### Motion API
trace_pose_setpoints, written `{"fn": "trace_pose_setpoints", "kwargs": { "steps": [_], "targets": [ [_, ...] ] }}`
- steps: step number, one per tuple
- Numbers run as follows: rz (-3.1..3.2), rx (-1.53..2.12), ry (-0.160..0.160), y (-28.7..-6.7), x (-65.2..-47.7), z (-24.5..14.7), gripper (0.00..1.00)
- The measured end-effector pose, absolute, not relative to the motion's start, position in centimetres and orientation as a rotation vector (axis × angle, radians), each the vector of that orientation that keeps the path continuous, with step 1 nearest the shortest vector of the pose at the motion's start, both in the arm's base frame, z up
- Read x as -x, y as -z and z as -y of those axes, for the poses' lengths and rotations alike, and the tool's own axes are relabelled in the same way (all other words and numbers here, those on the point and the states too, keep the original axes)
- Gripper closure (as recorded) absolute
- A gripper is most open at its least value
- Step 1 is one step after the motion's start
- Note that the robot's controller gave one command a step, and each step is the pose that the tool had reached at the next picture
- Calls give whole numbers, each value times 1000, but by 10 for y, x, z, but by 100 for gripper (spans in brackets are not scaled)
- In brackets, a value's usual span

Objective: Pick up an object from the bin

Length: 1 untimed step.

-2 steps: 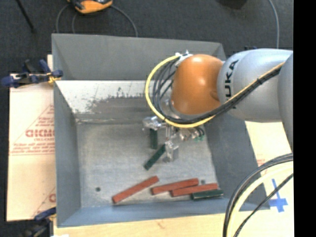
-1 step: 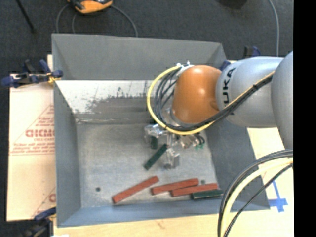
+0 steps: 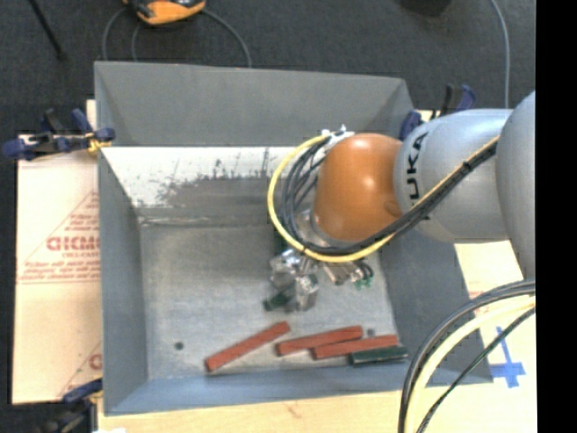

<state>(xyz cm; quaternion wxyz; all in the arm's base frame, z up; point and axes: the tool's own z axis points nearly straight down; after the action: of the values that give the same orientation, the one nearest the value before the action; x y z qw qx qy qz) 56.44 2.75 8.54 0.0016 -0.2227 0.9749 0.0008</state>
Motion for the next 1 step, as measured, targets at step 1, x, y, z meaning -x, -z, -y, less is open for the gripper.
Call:
{"fn": "trace_pose_setpoints", "kwargs": {
  "steps": [1],
  "targets": [
    [-3060, 698, -3, -85, -564, -27, 100]
  ]
}}
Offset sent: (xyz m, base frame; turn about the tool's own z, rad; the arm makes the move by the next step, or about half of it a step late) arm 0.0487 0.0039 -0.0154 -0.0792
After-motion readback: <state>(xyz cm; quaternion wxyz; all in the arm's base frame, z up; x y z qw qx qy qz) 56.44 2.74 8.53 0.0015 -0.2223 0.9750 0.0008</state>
